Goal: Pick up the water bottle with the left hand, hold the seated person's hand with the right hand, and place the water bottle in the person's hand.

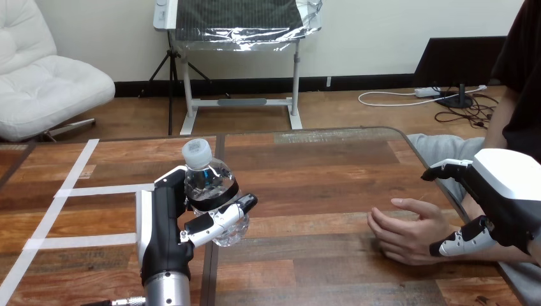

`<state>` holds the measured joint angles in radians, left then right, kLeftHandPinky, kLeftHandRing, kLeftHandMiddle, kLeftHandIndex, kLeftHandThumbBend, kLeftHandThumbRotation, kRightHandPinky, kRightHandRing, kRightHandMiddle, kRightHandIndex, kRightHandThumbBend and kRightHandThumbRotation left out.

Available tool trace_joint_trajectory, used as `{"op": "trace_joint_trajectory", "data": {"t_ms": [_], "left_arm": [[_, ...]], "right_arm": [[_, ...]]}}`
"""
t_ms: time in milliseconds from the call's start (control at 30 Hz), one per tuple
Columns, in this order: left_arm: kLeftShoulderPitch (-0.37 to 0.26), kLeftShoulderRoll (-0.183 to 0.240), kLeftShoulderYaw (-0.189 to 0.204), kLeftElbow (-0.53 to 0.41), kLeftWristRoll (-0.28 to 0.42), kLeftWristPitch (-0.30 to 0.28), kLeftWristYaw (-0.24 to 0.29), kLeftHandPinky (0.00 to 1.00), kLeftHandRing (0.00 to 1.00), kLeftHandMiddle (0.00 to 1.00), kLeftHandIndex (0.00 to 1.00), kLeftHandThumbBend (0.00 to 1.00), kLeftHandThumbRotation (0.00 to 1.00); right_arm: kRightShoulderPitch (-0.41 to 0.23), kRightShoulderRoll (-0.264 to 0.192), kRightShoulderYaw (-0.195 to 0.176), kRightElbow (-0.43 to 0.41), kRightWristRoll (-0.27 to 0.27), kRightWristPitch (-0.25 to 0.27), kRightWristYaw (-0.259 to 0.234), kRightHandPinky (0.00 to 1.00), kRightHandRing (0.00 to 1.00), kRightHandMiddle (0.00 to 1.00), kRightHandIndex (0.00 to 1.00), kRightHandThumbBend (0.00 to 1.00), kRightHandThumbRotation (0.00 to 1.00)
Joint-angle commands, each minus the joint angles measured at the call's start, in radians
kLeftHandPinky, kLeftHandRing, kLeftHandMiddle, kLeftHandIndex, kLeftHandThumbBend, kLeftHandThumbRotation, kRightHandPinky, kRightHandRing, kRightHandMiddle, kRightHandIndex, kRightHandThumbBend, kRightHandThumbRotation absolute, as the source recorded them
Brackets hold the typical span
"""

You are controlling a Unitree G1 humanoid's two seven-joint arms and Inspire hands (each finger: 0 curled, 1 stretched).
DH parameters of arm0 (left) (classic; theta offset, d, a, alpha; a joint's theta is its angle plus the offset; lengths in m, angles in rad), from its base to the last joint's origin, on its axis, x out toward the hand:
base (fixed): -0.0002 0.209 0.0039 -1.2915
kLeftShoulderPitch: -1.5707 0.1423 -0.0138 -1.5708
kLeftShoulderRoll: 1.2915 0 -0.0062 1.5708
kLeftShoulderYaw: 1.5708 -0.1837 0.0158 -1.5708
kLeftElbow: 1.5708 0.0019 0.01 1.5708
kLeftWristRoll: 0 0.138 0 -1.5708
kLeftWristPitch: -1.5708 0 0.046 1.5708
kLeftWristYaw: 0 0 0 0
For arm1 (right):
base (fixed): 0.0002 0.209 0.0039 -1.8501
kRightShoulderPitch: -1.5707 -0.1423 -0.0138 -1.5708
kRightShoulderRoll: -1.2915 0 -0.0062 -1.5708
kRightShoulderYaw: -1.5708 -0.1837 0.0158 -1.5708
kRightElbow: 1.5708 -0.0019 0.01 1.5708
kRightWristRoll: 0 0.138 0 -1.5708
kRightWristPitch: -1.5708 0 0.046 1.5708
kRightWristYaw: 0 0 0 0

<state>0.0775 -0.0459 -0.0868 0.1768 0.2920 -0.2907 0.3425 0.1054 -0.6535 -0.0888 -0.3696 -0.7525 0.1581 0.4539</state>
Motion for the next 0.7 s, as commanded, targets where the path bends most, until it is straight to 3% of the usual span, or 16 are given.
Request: {"op": "trace_joint_trajectory", "data": {"t_ms": [0, 667], "left_arm": [[-0.041, -0.006, -0.007, -0.070, 0.001, -0.039, -0.002, 0.36, 0.40, 0.45, 0.43, 0.71, 0.00], [-0.034, -0.003, -0.009, -0.083, -0.004, -0.053, -0.013, 0.36, 0.40, 0.44, 0.43, 0.71, 0.00]], "right_arm": [[-0.077, -0.035, 0.004, 0.013, -0.014, 0.004, -0.003, 0.76, 0.82, 0.83, 0.79, 0.83, 0.00], [-0.090, -0.057, 0.022, 0.071, -0.036, 0.018, 0.013, 0.75, 0.82, 0.84, 0.79, 0.82, 0.00]]}}
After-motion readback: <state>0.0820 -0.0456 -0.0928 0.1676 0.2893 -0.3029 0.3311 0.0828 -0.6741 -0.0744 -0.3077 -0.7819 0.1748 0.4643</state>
